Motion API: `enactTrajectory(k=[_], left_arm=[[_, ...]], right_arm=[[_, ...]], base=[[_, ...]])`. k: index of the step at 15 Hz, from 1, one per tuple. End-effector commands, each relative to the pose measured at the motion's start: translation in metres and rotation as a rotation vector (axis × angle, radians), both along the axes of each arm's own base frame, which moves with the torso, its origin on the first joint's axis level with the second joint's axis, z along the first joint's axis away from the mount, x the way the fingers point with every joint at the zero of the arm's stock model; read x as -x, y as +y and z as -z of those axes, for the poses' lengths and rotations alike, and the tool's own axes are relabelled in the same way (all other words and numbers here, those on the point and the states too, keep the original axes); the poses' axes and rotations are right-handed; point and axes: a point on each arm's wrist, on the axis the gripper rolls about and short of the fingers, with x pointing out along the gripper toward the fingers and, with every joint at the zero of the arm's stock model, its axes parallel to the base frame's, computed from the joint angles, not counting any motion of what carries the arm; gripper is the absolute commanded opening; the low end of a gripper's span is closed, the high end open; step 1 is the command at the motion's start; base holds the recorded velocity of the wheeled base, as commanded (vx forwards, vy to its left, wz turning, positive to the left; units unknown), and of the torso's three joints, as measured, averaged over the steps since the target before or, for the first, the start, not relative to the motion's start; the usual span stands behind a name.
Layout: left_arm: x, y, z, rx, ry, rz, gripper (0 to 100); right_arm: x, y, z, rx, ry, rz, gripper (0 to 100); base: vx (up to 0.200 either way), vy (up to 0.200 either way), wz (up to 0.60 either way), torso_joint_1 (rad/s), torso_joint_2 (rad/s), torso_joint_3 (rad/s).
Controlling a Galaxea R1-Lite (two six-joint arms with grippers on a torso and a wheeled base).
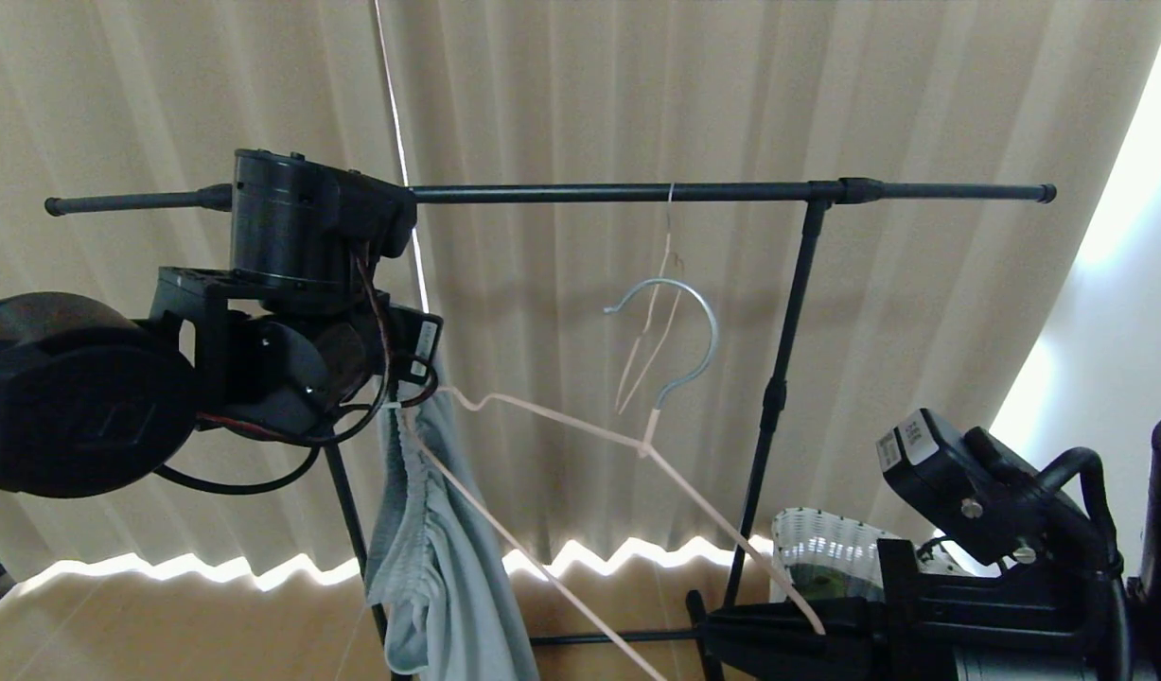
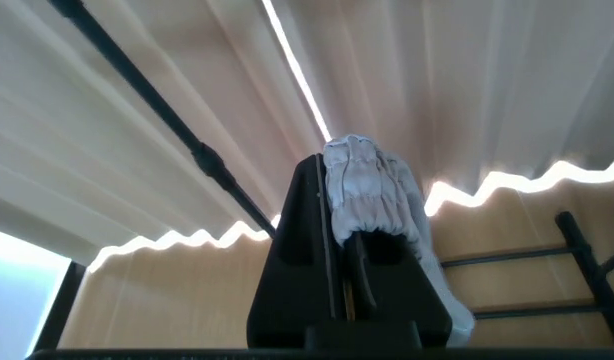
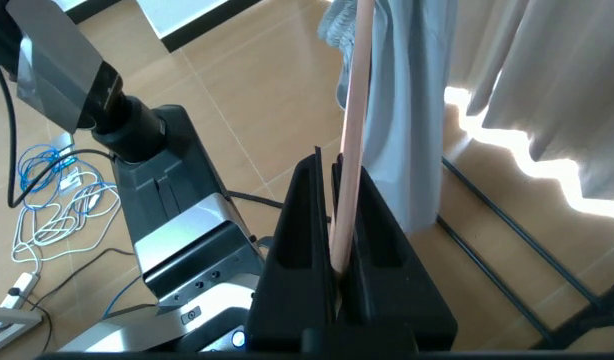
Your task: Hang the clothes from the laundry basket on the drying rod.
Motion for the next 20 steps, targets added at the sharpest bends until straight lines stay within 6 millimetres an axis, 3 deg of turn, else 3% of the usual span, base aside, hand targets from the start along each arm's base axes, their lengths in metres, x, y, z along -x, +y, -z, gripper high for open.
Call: enactTrajectory(k=[1,4,16,20], left_arm=[[-0.001,0.001,-0.002,0.000,-0.006,-0.006,0],[-0.010,0.010,0.006,-0.014,0.015,-0.045,0],[-0.004,0.001,0.002,-0.022,-0.001,-0.038,0],[-0.011,0.011,0.004,-0.047,0.006,-0.069,0]], right_arm=[[0.000,0.001,-0.002,-0.005,-0.003,-0.002,0],[0.005,0.000,-0.005,-0.016,-0.011,-0.021,0],[-0.008,0.016,-0.003,0.001,0.002,-0.016,0],[0.009,0.003,-0.011,-0.035,-0.024,-0.047,0]], base=[[0.000,0.000,0.00,0.000,0.00,0.000],[0.000,0.000,0.00,0.000,0.00,0.000],[0.000,0.000,0.00,0.000,0.00,0.000],[0.000,0.000,0.00,0.000,0.00,0.000]])
